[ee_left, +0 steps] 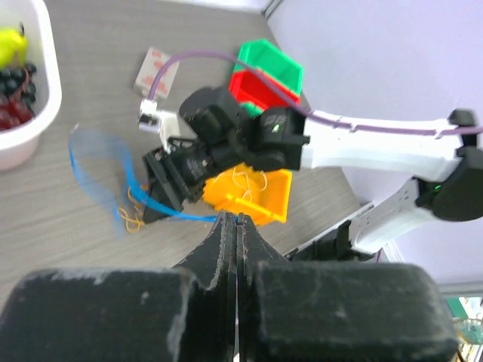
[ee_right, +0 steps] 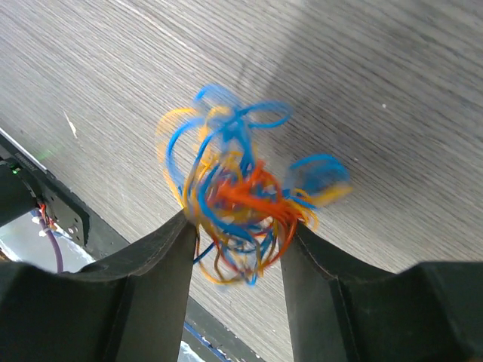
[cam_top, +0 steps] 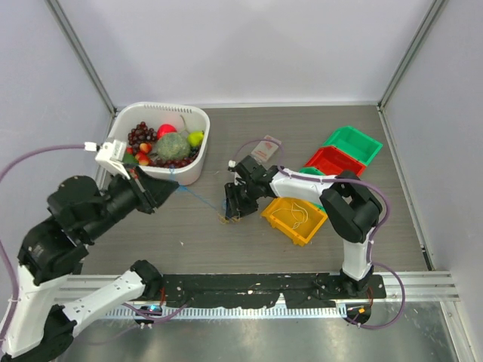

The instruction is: Untangle the cables

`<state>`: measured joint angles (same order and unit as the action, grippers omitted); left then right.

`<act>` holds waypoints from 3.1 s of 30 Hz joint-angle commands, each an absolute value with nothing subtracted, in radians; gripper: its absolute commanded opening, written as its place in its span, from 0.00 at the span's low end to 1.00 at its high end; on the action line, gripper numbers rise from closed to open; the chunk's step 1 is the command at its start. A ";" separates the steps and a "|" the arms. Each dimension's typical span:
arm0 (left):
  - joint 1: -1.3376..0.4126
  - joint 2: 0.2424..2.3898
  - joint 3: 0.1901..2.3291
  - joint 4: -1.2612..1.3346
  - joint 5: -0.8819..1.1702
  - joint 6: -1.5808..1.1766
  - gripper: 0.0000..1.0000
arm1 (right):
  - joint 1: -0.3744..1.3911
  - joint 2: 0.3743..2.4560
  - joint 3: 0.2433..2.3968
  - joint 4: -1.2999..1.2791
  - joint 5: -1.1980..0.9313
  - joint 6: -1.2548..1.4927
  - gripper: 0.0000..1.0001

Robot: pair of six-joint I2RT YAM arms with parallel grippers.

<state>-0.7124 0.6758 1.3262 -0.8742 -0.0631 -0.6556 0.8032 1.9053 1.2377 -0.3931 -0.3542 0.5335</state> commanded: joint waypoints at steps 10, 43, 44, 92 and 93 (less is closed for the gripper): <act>-0.715 1.118 2.328 -0.960 -0.111 -0.531 0.00 | 0.799 1.968 1.232 -0.391 -0.268 0.476 0.55; -0.713 1.101 1.645 -0.792 0.189 -0.986 0.00 | 0.799 1.167 1.460 -0.402 -0.419 0.265 0.69; -0.713 1.100 1.623 -0.773 0.201 -1.008 0.00 | 0.801 1.175 1.459 -0.391 -0.425 0.267 0.69; -0.710 0.904 1.393 -0.658 -0.029 -1.005 0.74 | 0.380 1.042 1.264 -0.525 0.255 0.213 0.01; -0.710 0.899 1.388 -0.657 -0.028 -1.009 0.74 | 0.377 1.026 1.243 -0.526 0.262 0.213 0.01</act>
<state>-0.7124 0.9253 1.4006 -0.7063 -0.0296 -1.0134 0.3973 1.0870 1.2961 -0.5575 0.2176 0.2302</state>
